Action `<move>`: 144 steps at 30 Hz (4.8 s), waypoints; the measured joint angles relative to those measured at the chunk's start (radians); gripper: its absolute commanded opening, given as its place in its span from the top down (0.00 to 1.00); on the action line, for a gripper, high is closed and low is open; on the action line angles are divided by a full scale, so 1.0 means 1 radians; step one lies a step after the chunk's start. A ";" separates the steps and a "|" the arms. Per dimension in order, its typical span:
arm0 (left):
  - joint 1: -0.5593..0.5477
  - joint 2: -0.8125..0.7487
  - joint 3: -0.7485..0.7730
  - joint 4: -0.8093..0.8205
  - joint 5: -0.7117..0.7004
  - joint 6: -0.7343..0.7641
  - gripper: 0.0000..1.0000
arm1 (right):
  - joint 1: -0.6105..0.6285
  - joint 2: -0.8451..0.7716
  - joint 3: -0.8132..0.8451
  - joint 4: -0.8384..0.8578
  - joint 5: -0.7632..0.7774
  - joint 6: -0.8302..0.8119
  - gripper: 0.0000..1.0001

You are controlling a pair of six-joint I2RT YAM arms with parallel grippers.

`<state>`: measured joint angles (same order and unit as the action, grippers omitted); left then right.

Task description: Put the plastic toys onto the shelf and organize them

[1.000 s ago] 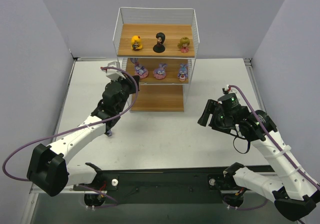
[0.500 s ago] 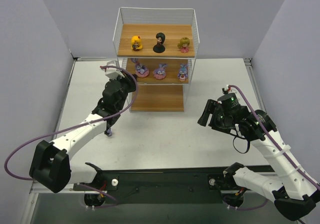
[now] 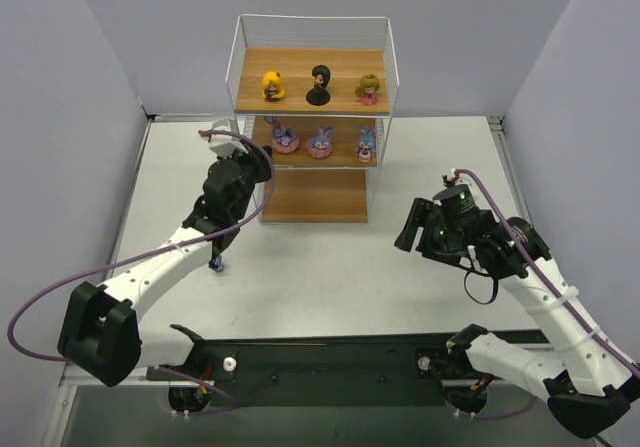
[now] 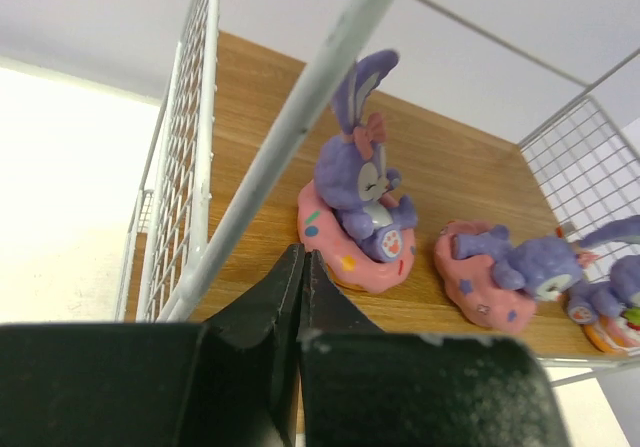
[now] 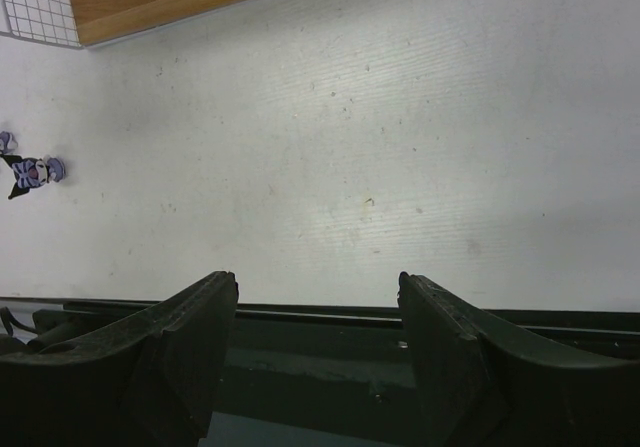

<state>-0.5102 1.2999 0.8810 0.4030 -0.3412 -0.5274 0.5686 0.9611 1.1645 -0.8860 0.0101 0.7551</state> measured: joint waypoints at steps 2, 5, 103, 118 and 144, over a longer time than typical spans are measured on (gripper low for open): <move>0.000 -0.031 -0.006 -0.004 0.002 0.006 0.93 | 0.000 0.001 0.000 0.000 0.000 0.000 0.33; 0.000 -0.078 -0.007 -0.009 0.025 0.013 0.72 | -0.001 0.006 0.000 0.000 0.000 -0.004 0.33; -0.091 -0.342 0.051 -0.387 -0.114 0.048 0.54 | 0.143 0.160 0.090 0.376 0.019 -0.280 0.27; -0.032 -0.536 0.074 -1.039 -0.003 0.018 0.11 | 0.486 0.413 0.236 0.754 0.219 -0.772 0.20; -0.011 -0.862 -0.101 -1.178 0.003 0.042 0.10 | 0.452 0.737 0.416 1.089 0.416 -1.027 0.31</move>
<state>-0.5213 0.4377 0.7795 -0.7746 -0.3378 -0.4854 1.0206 1.6981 1.5803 0.2031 0.4263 -0.2718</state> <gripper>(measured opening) 0.897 0.700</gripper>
